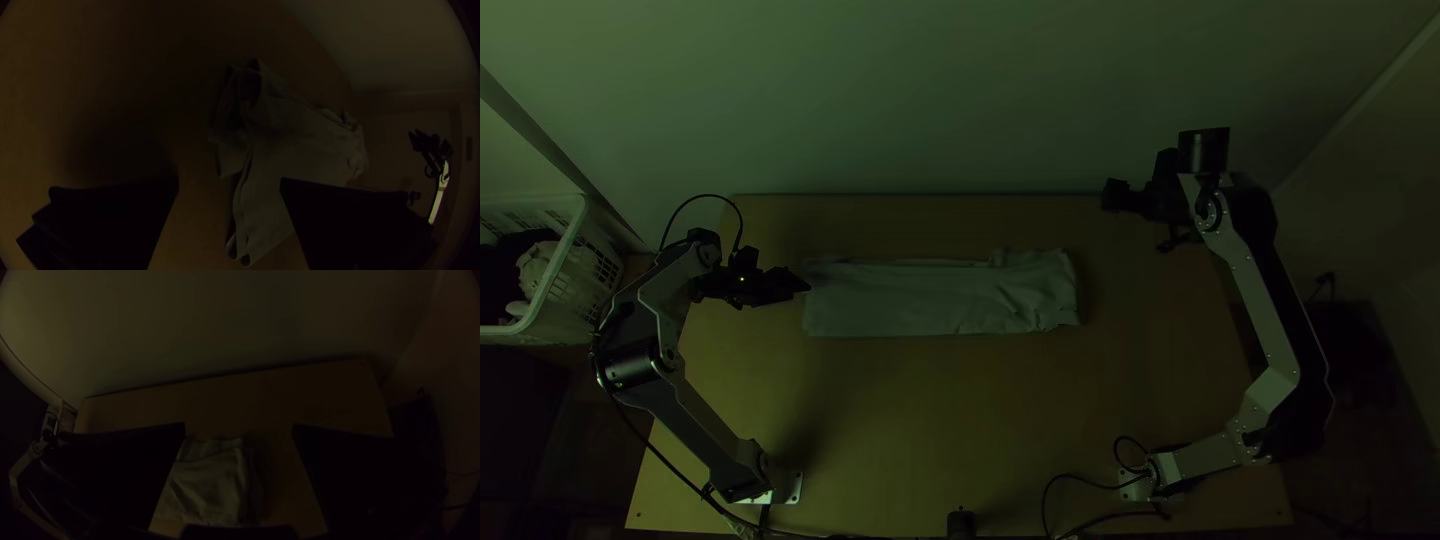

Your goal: Fold the t-shirt

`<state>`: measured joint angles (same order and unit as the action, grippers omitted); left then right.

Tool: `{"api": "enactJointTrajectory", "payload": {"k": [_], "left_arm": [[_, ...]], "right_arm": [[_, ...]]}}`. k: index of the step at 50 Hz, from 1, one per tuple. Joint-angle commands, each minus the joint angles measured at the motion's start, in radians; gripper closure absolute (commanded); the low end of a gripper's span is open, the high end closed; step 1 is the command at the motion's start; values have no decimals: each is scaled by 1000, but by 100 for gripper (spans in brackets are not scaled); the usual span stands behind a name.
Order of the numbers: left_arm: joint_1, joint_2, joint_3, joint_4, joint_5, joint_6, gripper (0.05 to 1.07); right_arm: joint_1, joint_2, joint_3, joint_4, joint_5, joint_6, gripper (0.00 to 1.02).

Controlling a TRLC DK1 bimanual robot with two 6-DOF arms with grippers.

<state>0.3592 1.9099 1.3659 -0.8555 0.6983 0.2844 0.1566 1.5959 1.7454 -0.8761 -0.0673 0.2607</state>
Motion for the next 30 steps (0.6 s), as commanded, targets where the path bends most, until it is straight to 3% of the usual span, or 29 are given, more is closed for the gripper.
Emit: {"api": "enactJointTrajectory", "payload": {"k": [1, 30], "left_arm": [[-23, -2, -51, 6, 12, 13, 9], [-296, 11, -103, 242, 9, -246, 9]], "right_arm": [[4, -42, -37, -1, 6, 8, 4], [50, -120, -133, 0, 8, 23, 4]]}}
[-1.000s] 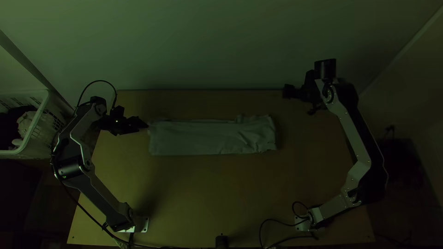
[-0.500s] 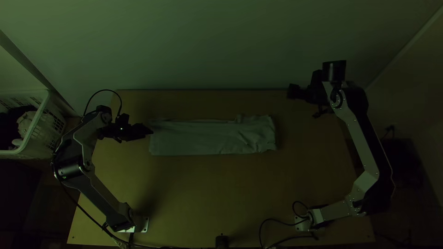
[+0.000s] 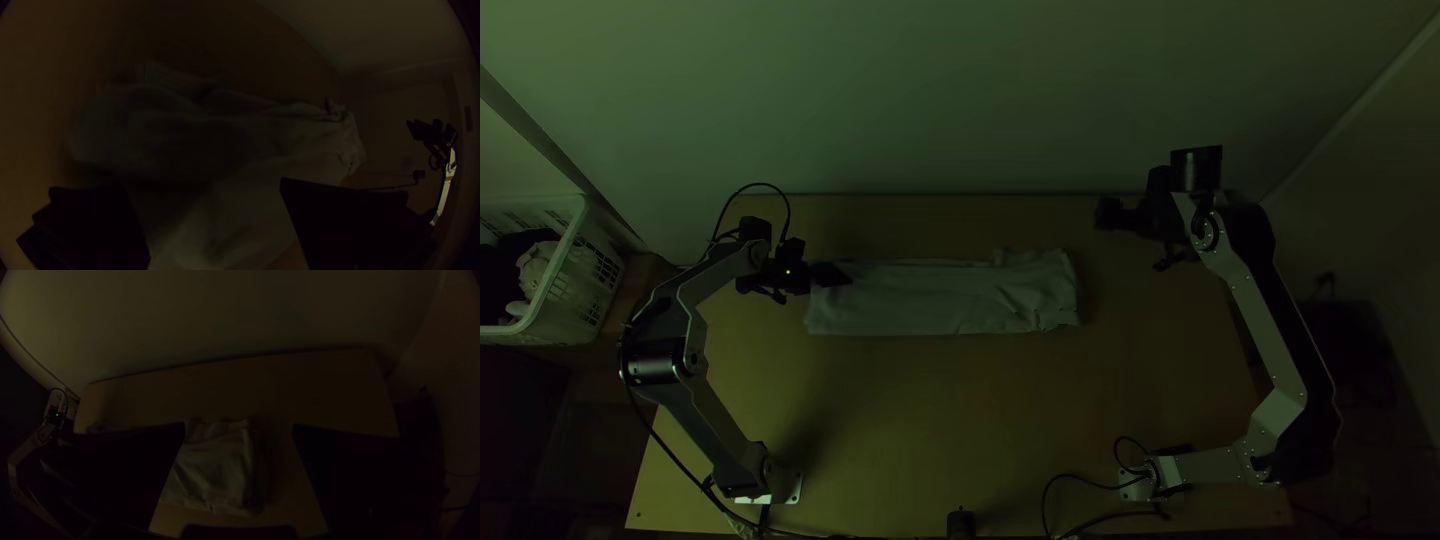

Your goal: Fold the t-shirt

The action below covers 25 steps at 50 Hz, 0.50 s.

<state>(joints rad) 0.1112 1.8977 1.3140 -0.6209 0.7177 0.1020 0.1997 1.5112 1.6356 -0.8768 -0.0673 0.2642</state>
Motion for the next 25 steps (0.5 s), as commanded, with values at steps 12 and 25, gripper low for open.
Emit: {"api": "enactJointTrajectory", "payload": {"k": [12, 25], "left_arm": [[-96, 26, -62, 75, -116, -151, 43], [-36, -51, -78, 121, -193, -188, 105]], "right_arm": [[14, -51, -63, 1, 8, 27, 4], [15, -55, -105, 15, 8, 30, 4]]}}
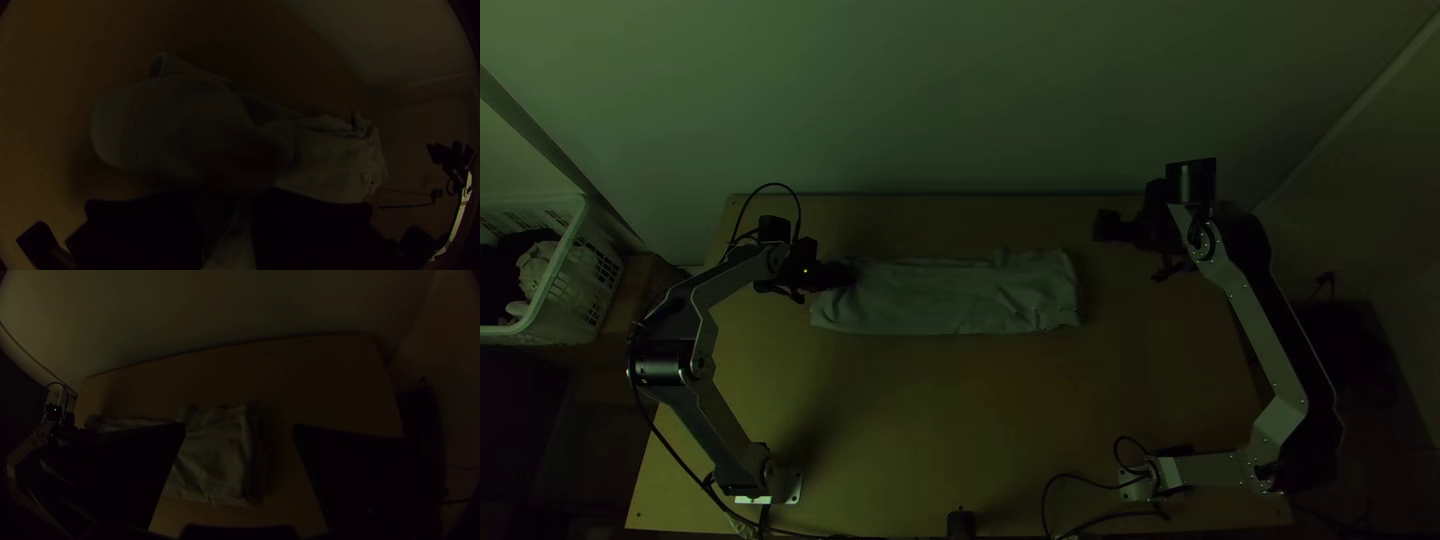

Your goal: Fold the t-shirt

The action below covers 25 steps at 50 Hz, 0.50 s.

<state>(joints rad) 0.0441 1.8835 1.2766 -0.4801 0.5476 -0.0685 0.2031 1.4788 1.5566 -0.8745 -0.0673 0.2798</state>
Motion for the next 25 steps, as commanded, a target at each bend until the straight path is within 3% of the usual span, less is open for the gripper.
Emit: {"api": "enactJointTrajectory", "payload": {"k": [1, 25], "left_arm": [[40, -46, -40, -22, -28, -16, 105], [312, -142, 61, -218, -90, 188, 105]], "right_arm": [[12, -23, -29, 14, 8, 15, 4], [-11, -60, -156, 138, 8, 6, 4]]}}
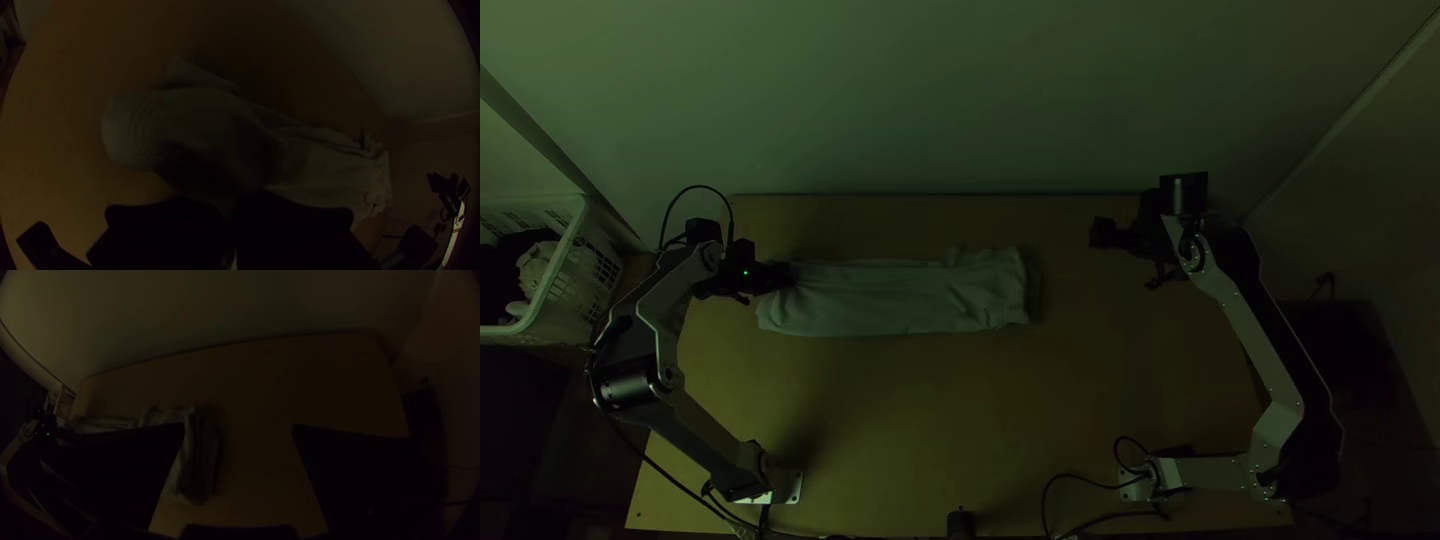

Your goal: Fold the t-shirt

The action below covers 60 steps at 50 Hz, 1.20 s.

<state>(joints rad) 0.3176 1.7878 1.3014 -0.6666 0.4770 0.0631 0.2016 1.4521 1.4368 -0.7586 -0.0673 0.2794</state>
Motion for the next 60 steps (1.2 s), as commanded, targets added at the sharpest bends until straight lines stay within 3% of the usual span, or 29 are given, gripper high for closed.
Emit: {"api": "enactJointTrajectory", "payload": {"k": [1, 13, 27, 35, 60], "left_arm": [[46, -51, 39, -39, -29, 69, 105], [94, -79, 141, -199, -158, 176, 105], [-2, -180, 277, -358, -265, 167, 105], [-138, -209, 349, -441, -360, 127, 105], [-529, -41, 708, -630, -472, -95, 105]], "right_arm": [[-10, -36, -41, 28, 8, 6, 4], [-27, -55, -87, 79, 8, 7, 4], [-36, -104, -121, 84, 8, 7, 4], [-62, -153, -154, 88, 8, 6, 4], [-117, -305, -262, 88, 6, -6, 4]]}}
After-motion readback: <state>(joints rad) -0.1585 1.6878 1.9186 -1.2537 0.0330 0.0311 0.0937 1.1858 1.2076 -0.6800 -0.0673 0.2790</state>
